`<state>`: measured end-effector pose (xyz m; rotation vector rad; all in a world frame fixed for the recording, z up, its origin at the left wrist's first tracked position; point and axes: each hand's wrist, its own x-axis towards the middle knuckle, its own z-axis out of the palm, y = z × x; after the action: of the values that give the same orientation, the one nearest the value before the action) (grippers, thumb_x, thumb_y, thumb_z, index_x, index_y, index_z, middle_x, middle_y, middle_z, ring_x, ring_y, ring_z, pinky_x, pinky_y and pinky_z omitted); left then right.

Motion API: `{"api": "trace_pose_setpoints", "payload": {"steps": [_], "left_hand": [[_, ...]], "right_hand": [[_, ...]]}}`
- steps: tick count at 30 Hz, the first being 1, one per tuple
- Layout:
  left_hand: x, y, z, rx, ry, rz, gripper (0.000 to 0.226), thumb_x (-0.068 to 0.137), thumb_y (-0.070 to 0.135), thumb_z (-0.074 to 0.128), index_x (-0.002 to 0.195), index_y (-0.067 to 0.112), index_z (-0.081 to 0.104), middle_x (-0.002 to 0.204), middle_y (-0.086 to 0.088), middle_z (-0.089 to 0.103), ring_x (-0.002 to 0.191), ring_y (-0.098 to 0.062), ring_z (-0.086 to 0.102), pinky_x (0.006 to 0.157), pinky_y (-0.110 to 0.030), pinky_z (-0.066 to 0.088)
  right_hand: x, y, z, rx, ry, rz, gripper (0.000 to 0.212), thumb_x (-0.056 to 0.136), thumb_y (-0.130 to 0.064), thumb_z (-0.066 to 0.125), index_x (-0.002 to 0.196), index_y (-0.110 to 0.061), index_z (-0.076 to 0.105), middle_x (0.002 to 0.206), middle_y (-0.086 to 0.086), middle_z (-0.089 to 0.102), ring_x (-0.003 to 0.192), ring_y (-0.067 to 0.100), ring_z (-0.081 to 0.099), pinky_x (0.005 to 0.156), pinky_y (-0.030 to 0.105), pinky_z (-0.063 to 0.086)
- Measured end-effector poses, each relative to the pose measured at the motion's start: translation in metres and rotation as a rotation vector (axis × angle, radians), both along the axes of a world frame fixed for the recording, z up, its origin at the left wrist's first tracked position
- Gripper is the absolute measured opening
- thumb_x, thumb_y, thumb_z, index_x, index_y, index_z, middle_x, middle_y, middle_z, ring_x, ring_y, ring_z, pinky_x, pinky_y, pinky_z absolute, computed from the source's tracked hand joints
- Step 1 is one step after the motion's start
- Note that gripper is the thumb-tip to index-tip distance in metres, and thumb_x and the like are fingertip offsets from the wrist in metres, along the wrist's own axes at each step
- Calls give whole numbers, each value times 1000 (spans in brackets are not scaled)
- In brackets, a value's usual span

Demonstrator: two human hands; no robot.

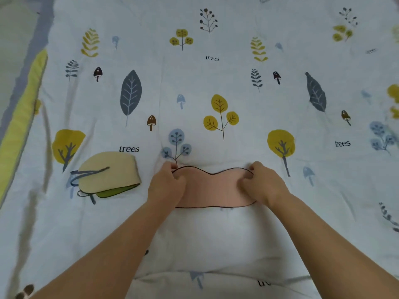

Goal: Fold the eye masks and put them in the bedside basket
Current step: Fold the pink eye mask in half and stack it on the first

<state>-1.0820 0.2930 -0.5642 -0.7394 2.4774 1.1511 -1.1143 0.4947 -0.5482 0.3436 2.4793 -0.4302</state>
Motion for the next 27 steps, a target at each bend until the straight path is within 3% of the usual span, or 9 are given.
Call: {"api": "trace_pose_setpoints", "payload": {"steps": [3,5,8,11,15,19,22,24,27], "left_hand": [[6,0,0,-68,19,-24,41,80,9,52,121,12,48,110,-12,64,92,-27,59,73,-29,41],[7,-1,2,-70,51,-20,36,79,5,51,114,11,49,101,-10,63,83,-25,55,69,-28,40],[9,-3,5,-24,127,2,22,79,2,50,97,14,46,85,-3,56,73,-20,50,53,-26,36],[14,-1,10,36,205,-11,19,81,3,50,89,20,46,77,3,54,69,-16,49,56,-18,37],[16,3,16,108,226,-14,14,86,8,46,80,12,58,70,4,54,66,-10,47,58,-21,37],[15,-1,18,401,83,105,36,94,29,39,77,4,60,69,-6,55,69,-19,50,66,-32,42],[14,-7,16,376,36,91,22,91,25,47,83,11,62,70,-1,58,65,-13,53,61,-24,45],[12,-11,13,292,44,80,12,91,19,49,86,15,59,69,5,54,61,-8,48,52,-21,39],[12,-12,10,300,73,94,12,93,19,46,86,17,56,69,7,51,61,-5,44,48,-15,42]], "right_hand": [[9,2,-1,1,72,-69,28,81,-15,45,107,-9,53,107,13,62,96,34,59,74,34,43],[14,0,4,-73,171,-115,24,79,-14,48,101,-10,56,91,7,62,86,32,59,68,32,43],[22,-13,13,-334,329,-190,3,77,-22,59,79,-22,56,63,-10,51,64,13,54,54,22,38],[35,-37,20,-597,352,-241,18,75,-28,69,66,-29,53,54,-9,48,45,0,47,43,8,36],[51,-69,23,-835,296,-249,24,73,-12,71,73,-32,56,60,-12,54,50,-3,49,51,12,41],[57,-91,23,-1010,192,-230,20,82,-6,60,94,-21,63,77,-4,70,71,8,66,64,11,52],[57,-95,20,-981,188,-232,28,86,-1,48,91,-22,66,82,-10,69,80,6,67,68,10,52],[54,-89,17,-821,319,-327,30,85,-1,45,86,-24,63,83,-12,65,81,8,61,68,9,46],[46,-75,8,-560,352,-431,24,90,-15,45,111,-15,57,107,1,63,95,16,55,83,26,44]]}}
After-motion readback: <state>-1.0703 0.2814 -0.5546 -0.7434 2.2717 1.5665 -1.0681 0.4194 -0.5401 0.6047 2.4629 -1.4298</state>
